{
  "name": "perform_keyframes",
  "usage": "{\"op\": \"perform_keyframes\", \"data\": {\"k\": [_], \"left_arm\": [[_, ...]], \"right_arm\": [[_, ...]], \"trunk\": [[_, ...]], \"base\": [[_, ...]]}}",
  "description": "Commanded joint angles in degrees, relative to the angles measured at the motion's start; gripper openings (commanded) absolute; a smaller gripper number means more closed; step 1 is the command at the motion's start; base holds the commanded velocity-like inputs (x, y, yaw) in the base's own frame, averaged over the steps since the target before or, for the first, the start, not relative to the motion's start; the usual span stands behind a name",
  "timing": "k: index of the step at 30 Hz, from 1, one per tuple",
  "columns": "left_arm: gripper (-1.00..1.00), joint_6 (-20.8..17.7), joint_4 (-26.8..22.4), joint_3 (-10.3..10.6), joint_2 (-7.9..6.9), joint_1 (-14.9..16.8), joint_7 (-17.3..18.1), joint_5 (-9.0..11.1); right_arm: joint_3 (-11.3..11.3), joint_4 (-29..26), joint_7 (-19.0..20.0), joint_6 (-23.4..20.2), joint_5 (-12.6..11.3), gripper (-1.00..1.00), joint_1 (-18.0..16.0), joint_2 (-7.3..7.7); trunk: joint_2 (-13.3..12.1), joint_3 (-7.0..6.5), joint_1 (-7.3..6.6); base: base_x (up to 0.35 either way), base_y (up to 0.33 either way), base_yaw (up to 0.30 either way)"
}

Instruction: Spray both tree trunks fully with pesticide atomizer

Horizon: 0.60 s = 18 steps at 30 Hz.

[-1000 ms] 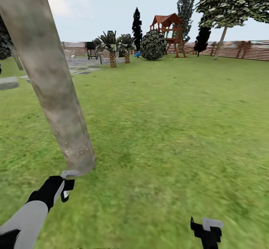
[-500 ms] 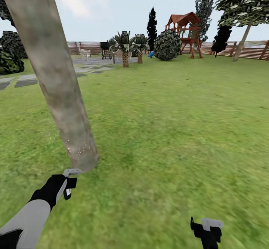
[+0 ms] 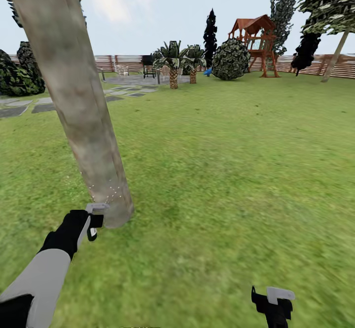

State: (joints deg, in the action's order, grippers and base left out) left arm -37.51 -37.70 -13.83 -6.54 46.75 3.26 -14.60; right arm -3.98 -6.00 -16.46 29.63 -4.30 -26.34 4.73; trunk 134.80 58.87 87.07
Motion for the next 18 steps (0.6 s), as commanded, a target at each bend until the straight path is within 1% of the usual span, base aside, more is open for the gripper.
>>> {"op": "perform_keyframes", "data": {"k": [1, 2, 3, 5, 7, 9, 10, 11, 12, 13, 14, 15, 17, 18], "left_arm": [[-1.0, -1.1, -0.9, 0.5, 0.1, 0.3, 0.4, -0.6], [-1.0, -1.9, -1.8, 1.6, 0.33, 0.5, 0.4, -0.5], [-1.0, -2.5, -2.6, 2.9, 1.06, 0.8, 0.4, -0.5], [-1.0, -3.1, -2.9, 3.6, 2.64, 1.8, 0.4, -0.6], [-1.0, -4.2, -3.0, 3.8, 3.38, 3.1, 0.3, -0.7], [-1.0, -5.7, -3.0, 3.8, 2.9, 5.0, 0.4, -0.7], [-1.0, -6.0, -2.9, 3.7, 2.21, 5.7, 0.4, -0.7], [-1.0, -6.1, -2.9, 3.6, 1.21, 5.9, 0.4, -0.7], [-1.0, -6.2, -2.8, 3.5, -0.97, 6.2, 0.5, -0.5], [-1.0, -6.3, -2.6, 3.4, -2.35, 6.2, 0.6, -0.3], [-1.0, -6.3, -2.5, 3.6, -2.72, 6.1, 0.6, -0.4], [-1.0, -6.3, -2.4, 3.8, -2.7, 5.9, 0.6, -0.5], [-1.0, -6.3, -2.5, 4.0, -2.2, 5.8, 0.6, -0.4], [-1.0, -6.3, -2.8, 4.1, -0.95, 5.8, 0.7, -0.4]], "right_arm": [[-0.5, 0.0, -0.1, 0.2, -0.4, 1.0, 0.0, 0.02], [-0.5, 0.0, -0.1, 0.2, -0.4, 1.0, 0.0, 0.02], [-0.5, 0.0, -0.2, 0.2, -0.4, 1.0, 0.0, 0.02], [-0.4, 0.0, -0.2, 0.2, -0.4, 1.0, 0.0, 0.02], [-0.4, 0.0, -0.2, 0.2, -0.4, 1.0, 0.0, 0.02], [-0.4, 0.0, -0.2, 0.2, -0.4, 1.0, 0.0, 0.02], [-0.4, 0.0, -0.2, 0.2, -0.4, 1.0, 0.0, 0.02], [-0.4, 0.0, -0.2, 0.2, -0.4, 1.0, 0.0, 0.03], [-0.4, 0.0, -0.2, 0.2, -0.4, 1.0, 0.0, 0.04], [-0.4, 0.0, -0.2, 0.2, -0.4, 1.0, 0.0, 0.04], [-0.4, 0.0, -0.2, 0.2, -0.4, 1.0, 0.0, 0.06], [-0.4, 0.0, -0.2, 0.2, -0.4, 1.0, 0.0, 0.08], [-0.4, 0.0, -0.2, 0.2, -0.4, 1.0, 0.0, 0.08], [-0.4, 0.0, -0.2, 0.2, -0.4, 1.0, 0.0, 0.1]], "trunk": [[0.0, 0.06, -0.01], [0.0, 0.06, -0.01], [0.0, 0.06, -0.01], [0.0, 0.06, -0.01], [0.0, 0.06, -0.01], [0.0, 0.06, -0.01], [0.0, 0.06, -0.01], [0.0, 0.06, -0.01], [0.0, 0.06, -0.01], [0.0, 0.06, -0.01], [0.0, 0.06, -0.01], [0.0, 0.06, -0.01], [0.0, 0.06, -0.01], [0.0, 0.06, -0.01]], "base": [[0.0, 0.0, 0.277], [0.0, 0.0, 0.278], [0.0, 0.0, 0.278], [0.0, 0.0, 0.277], [0.0, 0.0, 0.187], [0.0, 0.0, 0.041], [0.0, 0.0, 0.014], [0.0, 0.0, 0.009], [0.0, 0.0, 0.004], [0.0, 0.0, 0.002], [0.0, 0.0, 0.0], [0.0, 0.0, 0.0], [0.0, 0.0, 0.0], [0.011, -0.011, 0.0]]}}
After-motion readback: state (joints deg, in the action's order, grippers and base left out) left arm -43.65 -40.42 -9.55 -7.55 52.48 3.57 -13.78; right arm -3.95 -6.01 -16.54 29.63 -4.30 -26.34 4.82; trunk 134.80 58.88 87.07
